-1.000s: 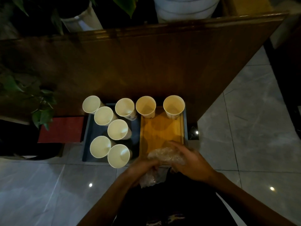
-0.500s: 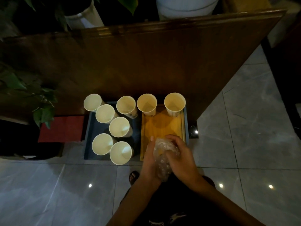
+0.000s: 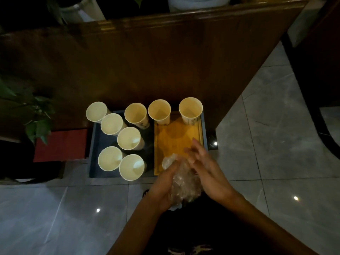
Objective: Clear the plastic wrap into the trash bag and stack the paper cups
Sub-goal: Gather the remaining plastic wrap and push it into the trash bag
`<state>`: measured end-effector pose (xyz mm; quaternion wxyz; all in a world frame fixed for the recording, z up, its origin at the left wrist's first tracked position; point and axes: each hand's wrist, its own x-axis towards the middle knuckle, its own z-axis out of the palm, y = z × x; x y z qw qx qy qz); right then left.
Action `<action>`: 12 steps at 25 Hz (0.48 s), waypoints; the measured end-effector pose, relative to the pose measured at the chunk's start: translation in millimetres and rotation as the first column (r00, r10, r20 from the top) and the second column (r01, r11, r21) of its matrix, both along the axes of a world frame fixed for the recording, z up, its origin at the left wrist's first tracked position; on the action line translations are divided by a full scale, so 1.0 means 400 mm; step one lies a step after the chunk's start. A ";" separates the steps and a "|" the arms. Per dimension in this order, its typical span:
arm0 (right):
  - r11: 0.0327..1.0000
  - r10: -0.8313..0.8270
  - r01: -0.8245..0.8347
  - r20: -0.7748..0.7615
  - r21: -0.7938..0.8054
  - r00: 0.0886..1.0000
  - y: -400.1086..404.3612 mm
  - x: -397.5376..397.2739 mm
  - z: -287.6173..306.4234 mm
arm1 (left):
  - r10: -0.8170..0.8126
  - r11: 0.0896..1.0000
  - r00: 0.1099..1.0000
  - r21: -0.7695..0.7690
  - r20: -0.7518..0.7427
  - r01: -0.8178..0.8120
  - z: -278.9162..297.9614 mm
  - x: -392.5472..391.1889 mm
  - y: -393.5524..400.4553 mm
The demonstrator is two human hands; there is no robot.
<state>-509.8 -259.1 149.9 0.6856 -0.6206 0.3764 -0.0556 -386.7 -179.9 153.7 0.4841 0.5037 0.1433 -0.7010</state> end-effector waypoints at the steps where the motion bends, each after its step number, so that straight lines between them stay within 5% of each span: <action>1: 0.996 -0.089 0.090 0.025 -0.009 0.996 -0.028 -0.004 0.004 | -0.095 0.995 0.995 0.008 0.043 0.095 -0.008 -0.002 0.008; 3: 0.994 0.000 -0.001 -0.011 -0.113 1.000 -0.053 -0.005 0.013 | -0.270 0.962 0.944 0.015 0.188 0.272 -0.013 -0.011 0.026; 6: 0.980 0.197 -0.196 0.012 -0.046 0.980 -0.038 0.019 0.019 | -0.362 0.929 0.912 -0.010 0.192 0.371 -0.003 -0.019 0.043; 12: 0.989 -0.015 0.027 0.079 -0.142 0.997 0.010 0.025 -0.016 | -0.239 0.960 0.971 -0.141 0.032 0.241 0.034 -0.038 0.067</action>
